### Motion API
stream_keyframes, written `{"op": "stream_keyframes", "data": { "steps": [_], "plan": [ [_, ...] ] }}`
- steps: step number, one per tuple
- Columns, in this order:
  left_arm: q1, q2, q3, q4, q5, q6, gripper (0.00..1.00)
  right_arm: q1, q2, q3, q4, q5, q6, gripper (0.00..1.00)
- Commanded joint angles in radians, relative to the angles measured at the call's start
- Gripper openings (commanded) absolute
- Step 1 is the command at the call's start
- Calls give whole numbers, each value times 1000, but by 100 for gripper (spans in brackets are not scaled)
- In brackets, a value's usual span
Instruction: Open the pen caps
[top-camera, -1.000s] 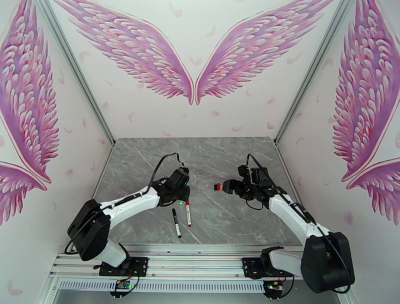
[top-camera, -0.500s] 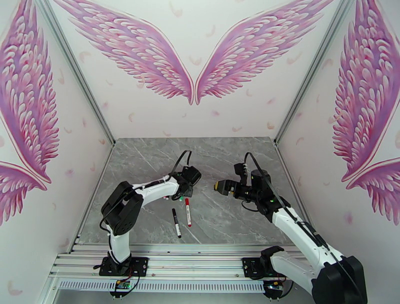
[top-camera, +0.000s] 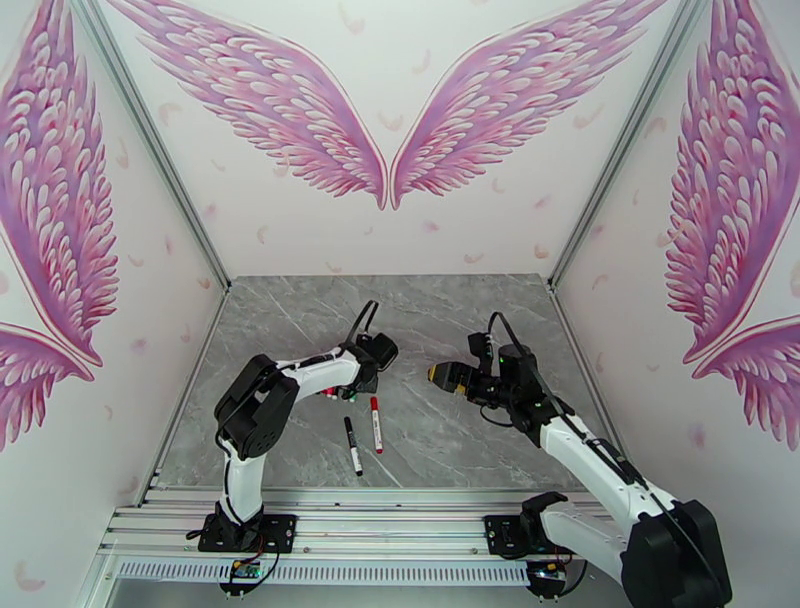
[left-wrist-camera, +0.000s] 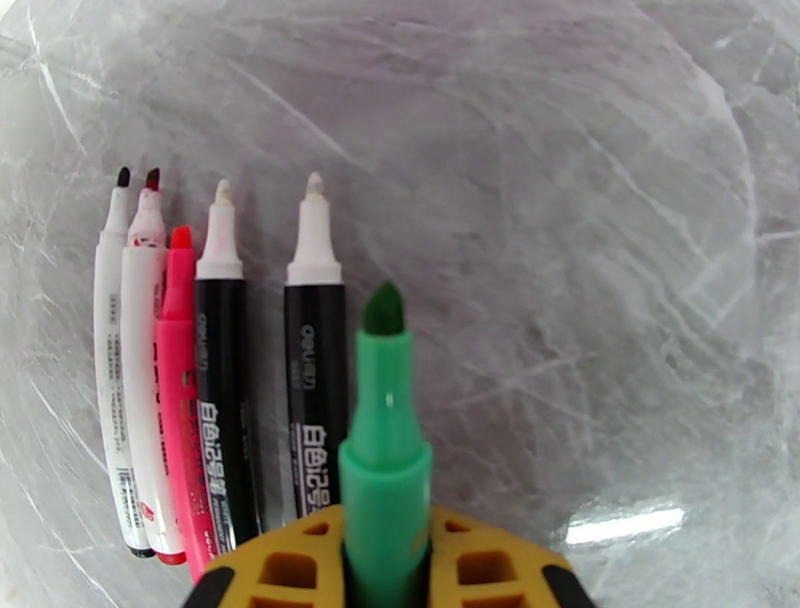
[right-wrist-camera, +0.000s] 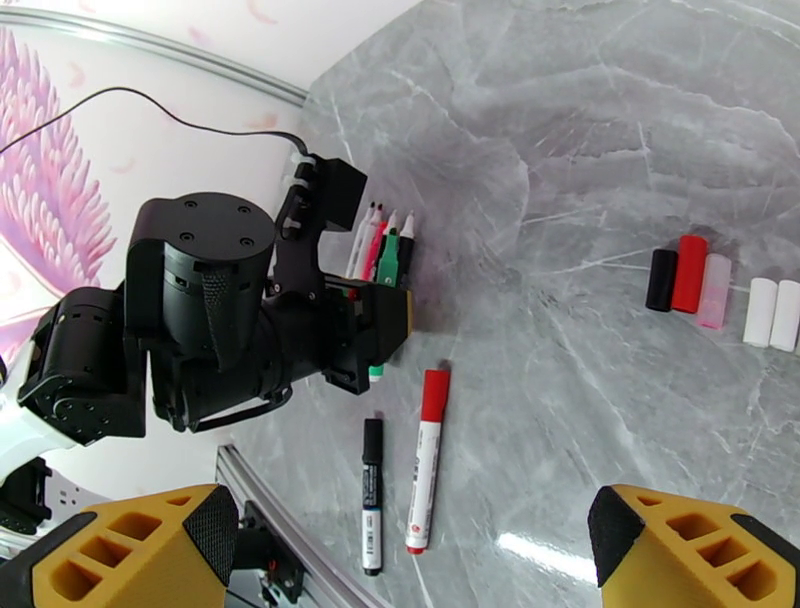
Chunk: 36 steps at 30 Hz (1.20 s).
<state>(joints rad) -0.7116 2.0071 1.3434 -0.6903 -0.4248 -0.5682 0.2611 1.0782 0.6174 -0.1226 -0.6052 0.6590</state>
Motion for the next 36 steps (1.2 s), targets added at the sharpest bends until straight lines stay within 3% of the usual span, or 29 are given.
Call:
{"op": "stream_keyframes", "data": {
  "steps": [1, 14, 20, 27, 36],
  "plan": [
    [4, 25, 28, -6, -32, 2, 17, 7, 1, -8, 12, -15, 16, 99],
    [20, 27, 36, -18, -51, 11, 34, 9, 15, -5, 5, -17, 19, 99],
    [20, -12, 46, -46, -65, 15, 35, 8, 30, -1, 5, -35, 17, 99],
    [17, -154, -45, -38, 29, -20, 34, 50, 45, 20, -37, -18, -31, 99],
    [-13, -399, -317, -15, 181, -180, 36, 163, 74, 74, -99, 52, -105, 99]
  ]
}}
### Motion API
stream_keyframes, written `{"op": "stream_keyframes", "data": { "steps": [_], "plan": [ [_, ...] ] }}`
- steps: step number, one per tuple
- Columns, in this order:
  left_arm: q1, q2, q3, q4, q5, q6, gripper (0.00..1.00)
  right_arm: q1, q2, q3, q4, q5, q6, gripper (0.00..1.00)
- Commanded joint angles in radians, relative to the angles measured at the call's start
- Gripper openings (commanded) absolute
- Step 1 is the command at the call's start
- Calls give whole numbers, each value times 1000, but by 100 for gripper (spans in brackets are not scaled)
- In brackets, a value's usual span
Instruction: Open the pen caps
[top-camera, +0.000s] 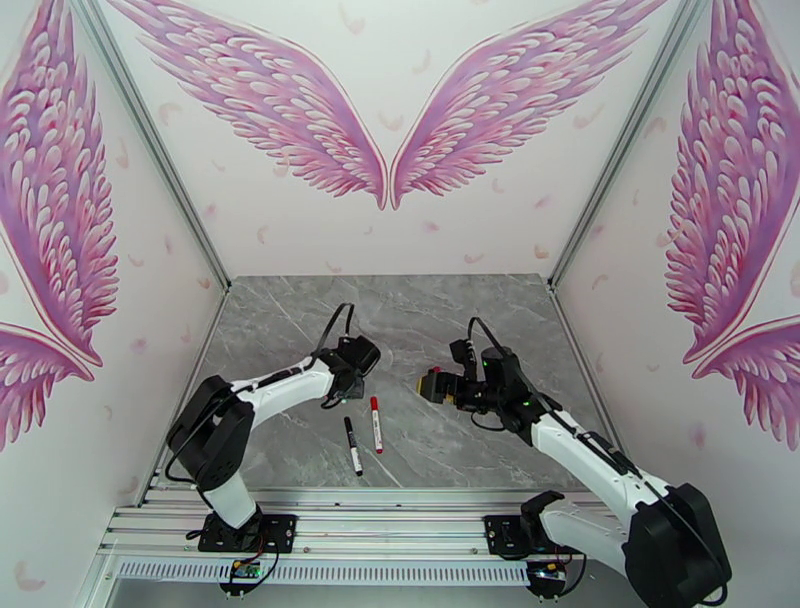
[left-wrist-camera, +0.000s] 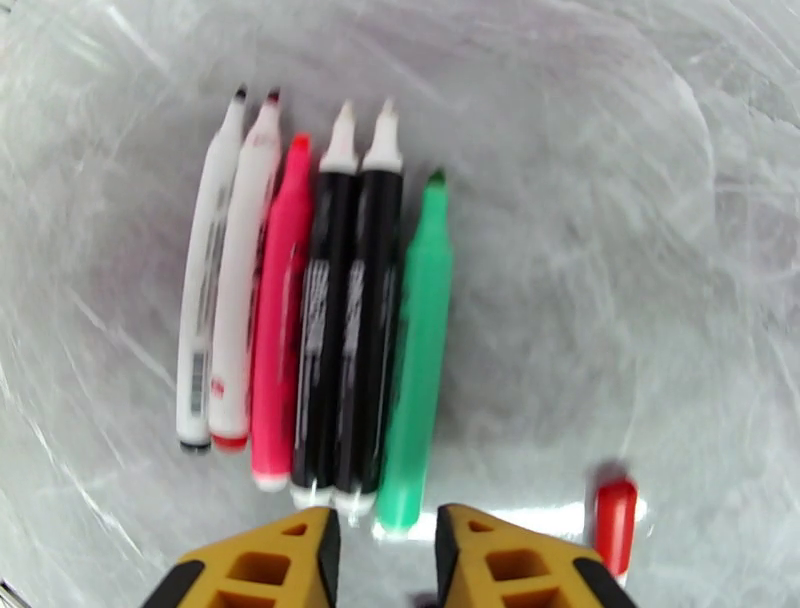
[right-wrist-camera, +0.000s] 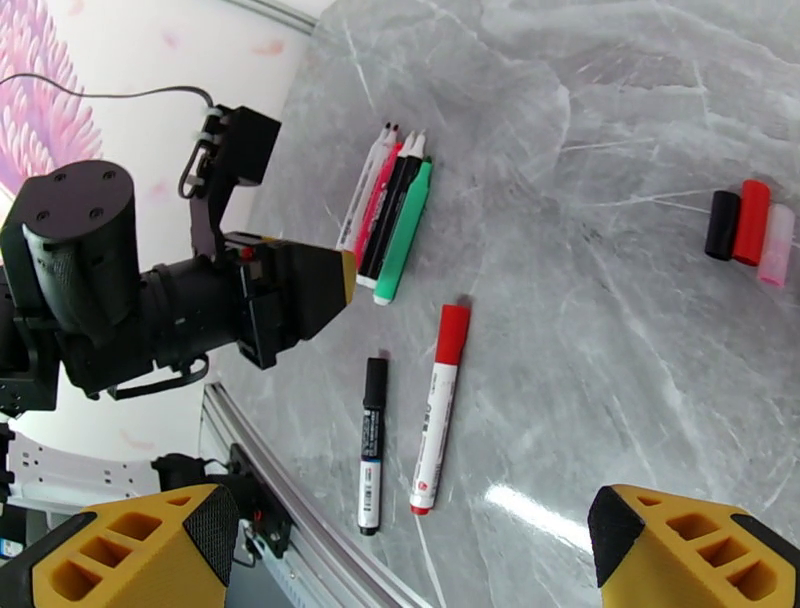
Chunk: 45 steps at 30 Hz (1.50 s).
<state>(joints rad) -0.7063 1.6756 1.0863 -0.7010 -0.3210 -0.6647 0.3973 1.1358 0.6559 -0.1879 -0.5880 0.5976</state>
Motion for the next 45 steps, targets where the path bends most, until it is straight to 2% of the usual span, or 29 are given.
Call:
{"op": "stream_keyframes", "data": {
  "steps": [1, 6, 10, 15, 28, 35, 45],
  "plan": [
    [-24, -91, -87, 1, 98, -106, 37, 32, 21, 38, -34, 38, -45, 99],
    [-53, -183, -224, 54, 241, -237, 37, 58, 41, 43, -27, 39, -55, 99],
    [-94, -212, -267, 64, 274, -298, 39, 76, 55, 45, -22, 43, -56, 99],
    [-121, -179, -279, 94, 330, -328, 40, 90, 61, 44, -23, 53, -56, 99],
    [-174, -70, -246, 56, 310, -363, 37, 93, 60, 48, -58, 82, -70, 99],
    [-173, -55, -243, 55, 294, -355, 28, 93, 70, 51, -58, 85, -70, 99],
    [-154, -79, -233, 67, 280, -327, 23, 95, 68, 53, -61, 82, -65, 99]
  ]
}}
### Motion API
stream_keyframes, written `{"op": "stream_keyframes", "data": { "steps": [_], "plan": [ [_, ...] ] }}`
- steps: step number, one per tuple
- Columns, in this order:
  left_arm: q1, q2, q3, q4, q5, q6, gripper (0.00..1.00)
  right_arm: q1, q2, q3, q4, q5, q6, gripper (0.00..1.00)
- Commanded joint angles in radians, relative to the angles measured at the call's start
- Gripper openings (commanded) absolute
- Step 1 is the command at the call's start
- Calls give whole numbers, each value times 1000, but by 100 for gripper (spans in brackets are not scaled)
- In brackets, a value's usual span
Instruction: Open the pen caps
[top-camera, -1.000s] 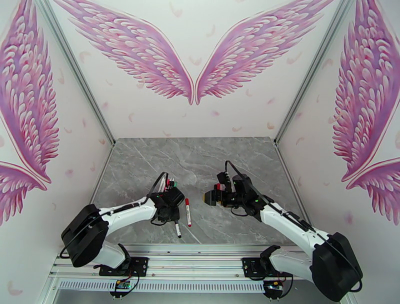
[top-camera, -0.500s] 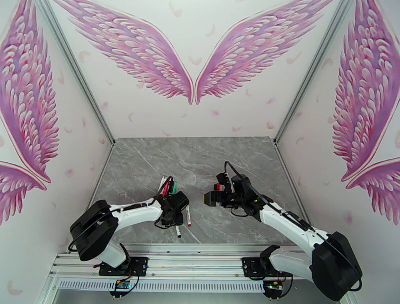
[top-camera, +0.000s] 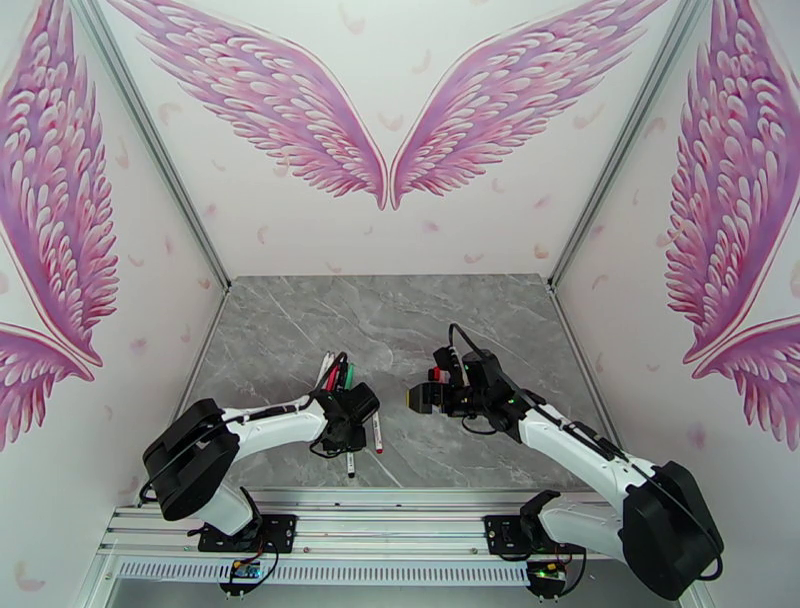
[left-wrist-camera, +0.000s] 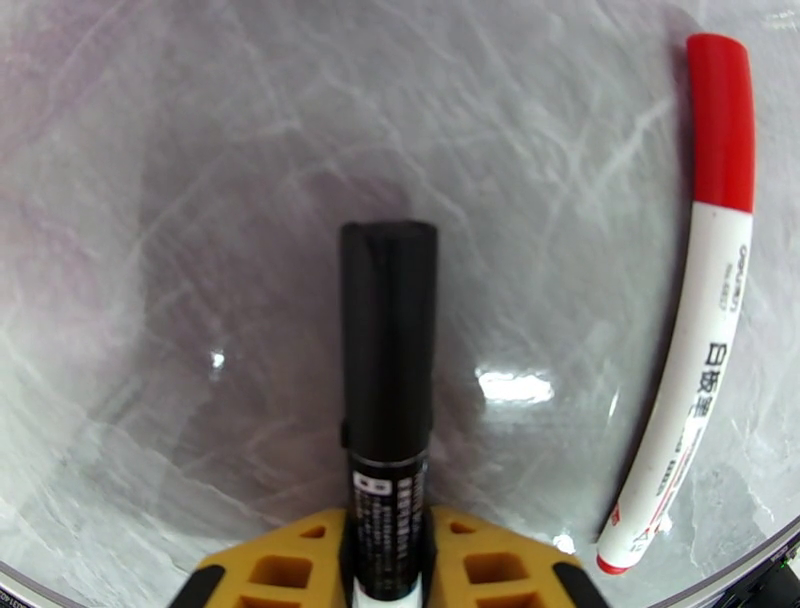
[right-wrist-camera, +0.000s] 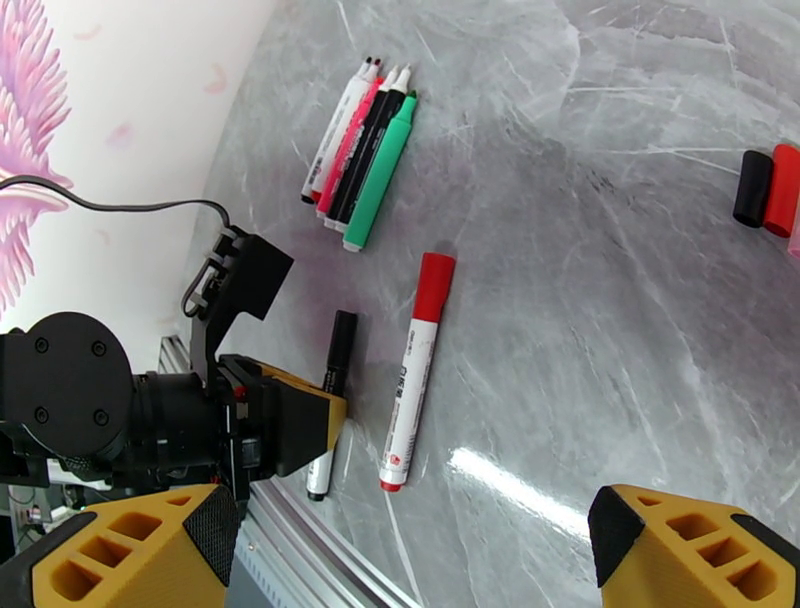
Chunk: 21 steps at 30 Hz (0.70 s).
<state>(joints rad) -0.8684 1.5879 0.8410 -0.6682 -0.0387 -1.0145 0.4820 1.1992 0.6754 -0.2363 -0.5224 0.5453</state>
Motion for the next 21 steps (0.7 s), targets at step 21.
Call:
{"op": "stream_keyframes", "data": {
  "steps": [21],
  "plan": [
    [34, -238, 54, 300, 343, 646, 20, 9, 77, 174, -24, -56, 158, 73]
  ]
}}
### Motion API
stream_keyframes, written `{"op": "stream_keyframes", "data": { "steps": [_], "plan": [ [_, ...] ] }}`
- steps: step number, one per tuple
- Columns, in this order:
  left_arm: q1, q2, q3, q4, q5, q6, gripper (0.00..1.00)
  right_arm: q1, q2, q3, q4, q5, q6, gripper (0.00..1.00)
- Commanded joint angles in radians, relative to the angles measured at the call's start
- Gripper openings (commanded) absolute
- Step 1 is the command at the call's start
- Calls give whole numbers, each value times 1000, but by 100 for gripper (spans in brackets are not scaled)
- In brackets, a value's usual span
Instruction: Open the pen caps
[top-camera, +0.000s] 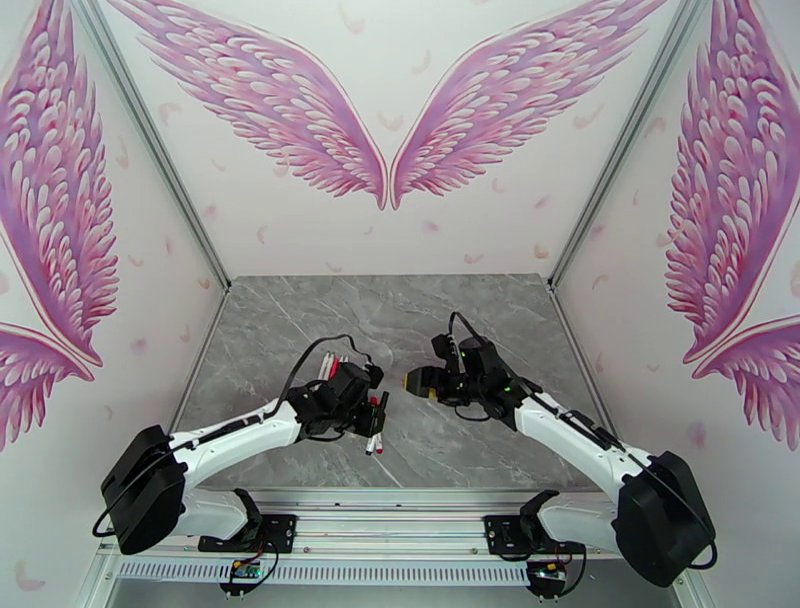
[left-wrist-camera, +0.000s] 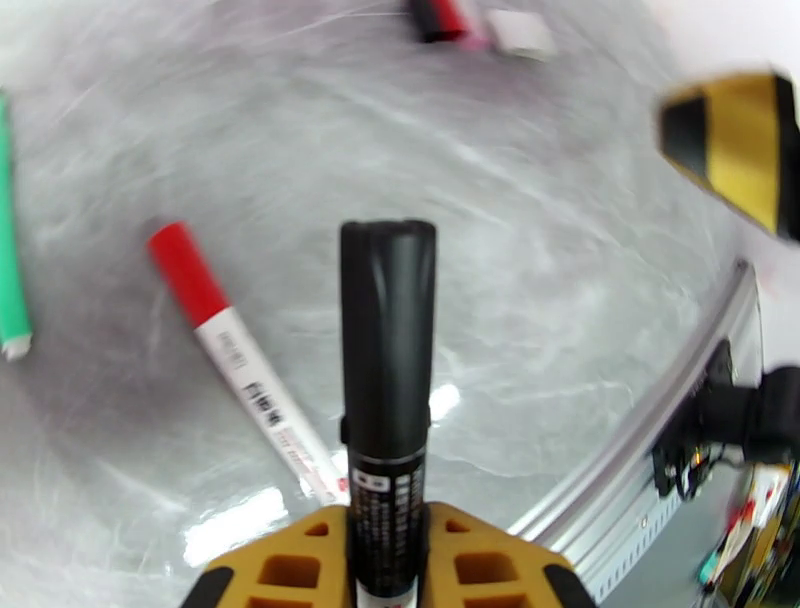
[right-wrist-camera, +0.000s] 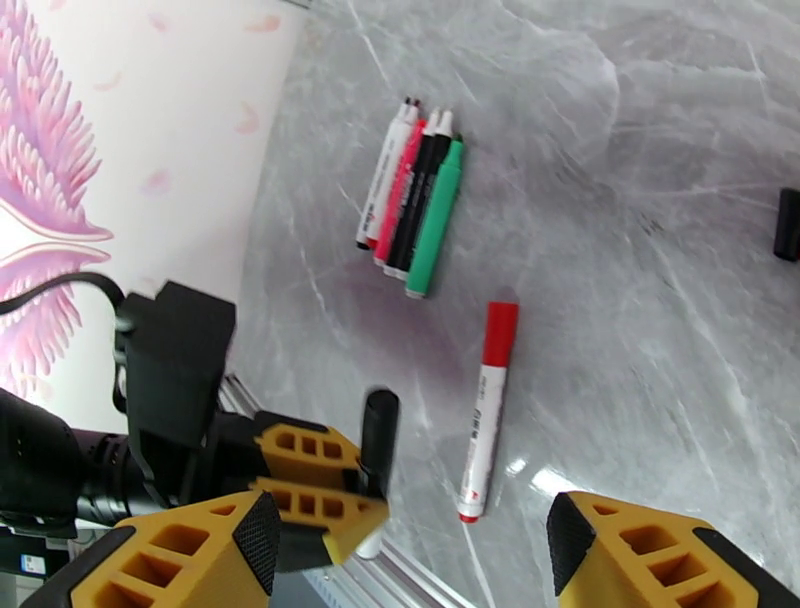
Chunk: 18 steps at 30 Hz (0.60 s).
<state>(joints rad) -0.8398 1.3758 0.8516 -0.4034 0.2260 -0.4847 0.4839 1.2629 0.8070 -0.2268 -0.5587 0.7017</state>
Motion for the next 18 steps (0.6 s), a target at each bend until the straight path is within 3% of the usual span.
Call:
{"op": "stream_keyframes", "data": {
  "steps": [1, 9, 18],
  "plan": [
    [5, -26, 46, 44, 91, 126, 19, 7, 19, 50, -42, -17, -1, 71],
    [5, -22, 59, 77, 110, 163, 14, 12, 80, 67, -42, -89, -8, 55],
    [4, 9, 84, 96, 135, 163, 14, 36, 103, 72, -44, -125, -26, 49]
  ]
}}
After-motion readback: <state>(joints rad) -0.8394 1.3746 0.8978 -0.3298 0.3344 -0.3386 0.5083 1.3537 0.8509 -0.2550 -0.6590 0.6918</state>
